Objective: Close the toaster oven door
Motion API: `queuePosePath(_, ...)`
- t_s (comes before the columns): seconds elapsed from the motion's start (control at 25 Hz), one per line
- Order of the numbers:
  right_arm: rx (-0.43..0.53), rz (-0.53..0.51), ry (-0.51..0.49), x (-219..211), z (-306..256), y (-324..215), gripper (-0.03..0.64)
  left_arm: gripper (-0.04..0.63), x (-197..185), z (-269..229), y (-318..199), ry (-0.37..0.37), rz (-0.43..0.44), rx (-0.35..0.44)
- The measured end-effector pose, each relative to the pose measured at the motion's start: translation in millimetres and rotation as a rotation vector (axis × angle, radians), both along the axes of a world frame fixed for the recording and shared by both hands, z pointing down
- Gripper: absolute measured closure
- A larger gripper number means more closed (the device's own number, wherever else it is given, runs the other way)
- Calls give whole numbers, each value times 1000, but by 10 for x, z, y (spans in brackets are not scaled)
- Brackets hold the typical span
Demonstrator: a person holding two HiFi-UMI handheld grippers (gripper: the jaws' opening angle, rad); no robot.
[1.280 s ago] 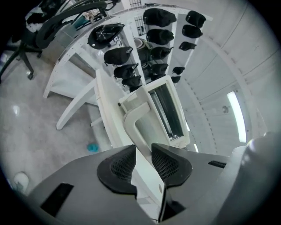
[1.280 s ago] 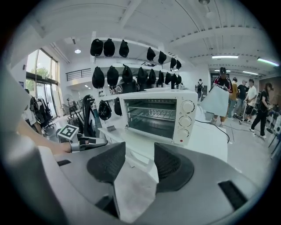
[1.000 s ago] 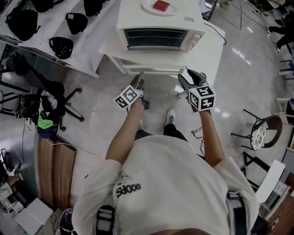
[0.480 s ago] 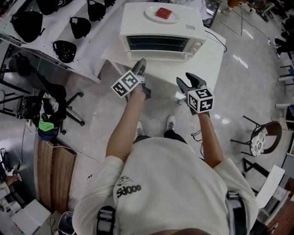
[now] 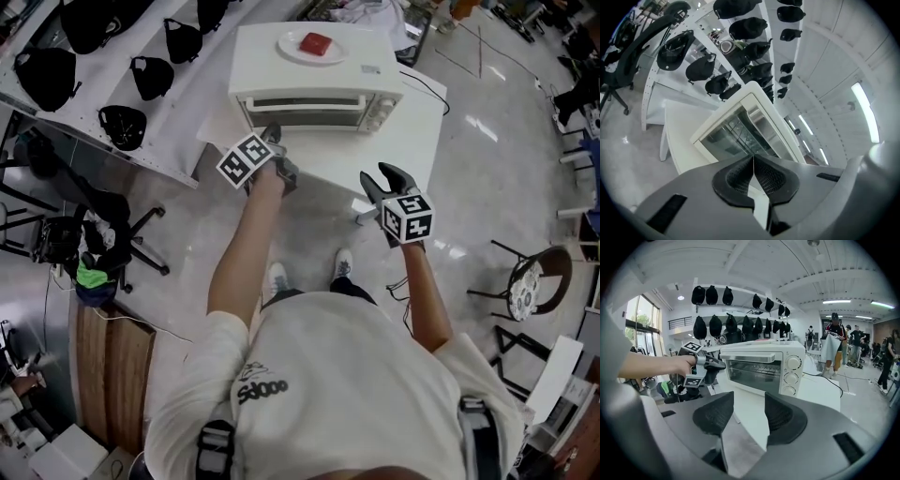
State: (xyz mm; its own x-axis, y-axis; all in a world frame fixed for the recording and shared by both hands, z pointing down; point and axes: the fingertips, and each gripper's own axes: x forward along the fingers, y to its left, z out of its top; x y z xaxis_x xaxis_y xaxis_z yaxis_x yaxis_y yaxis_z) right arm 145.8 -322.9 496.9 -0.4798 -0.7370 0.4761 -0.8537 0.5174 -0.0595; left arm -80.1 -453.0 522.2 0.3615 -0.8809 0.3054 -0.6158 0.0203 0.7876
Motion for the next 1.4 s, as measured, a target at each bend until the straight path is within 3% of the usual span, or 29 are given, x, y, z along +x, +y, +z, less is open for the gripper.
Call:
queuePosePath(0.12,0,10,-1,58,-3,-46,429,576,52,13,7,-12,24,7)
queuePosePath(0.2,9,11,-5,57,-34,-75,430,577,61,0,32,-58,52,20)
queuePosePath(0.4,88,4,-1,28,-340,-258,432,577,-30,-271,105,-263,130,119)
queuePosePath(0.6,205,-5,2,-38,-852,-464,485,577,-160,-732,213,-451,195,268)
queuePosePath(0.76,314,4,35,-112,-1288,-586,583,577,-82,-1195,323,-622,301,410)
queuePosePath(1.04,465,-56,64,-377,-1945,-577,604,577,64,-1875,555,-909,403,606)
queuePosePath(1.24,532,-112,82,-485,-2300,-517,606,577,123,-2222,724,-993,426,709)
queuePosePath(1.4,574,-153,97,-580,-2502,-448,607,577,189,-2434,878,-1016,450,779)
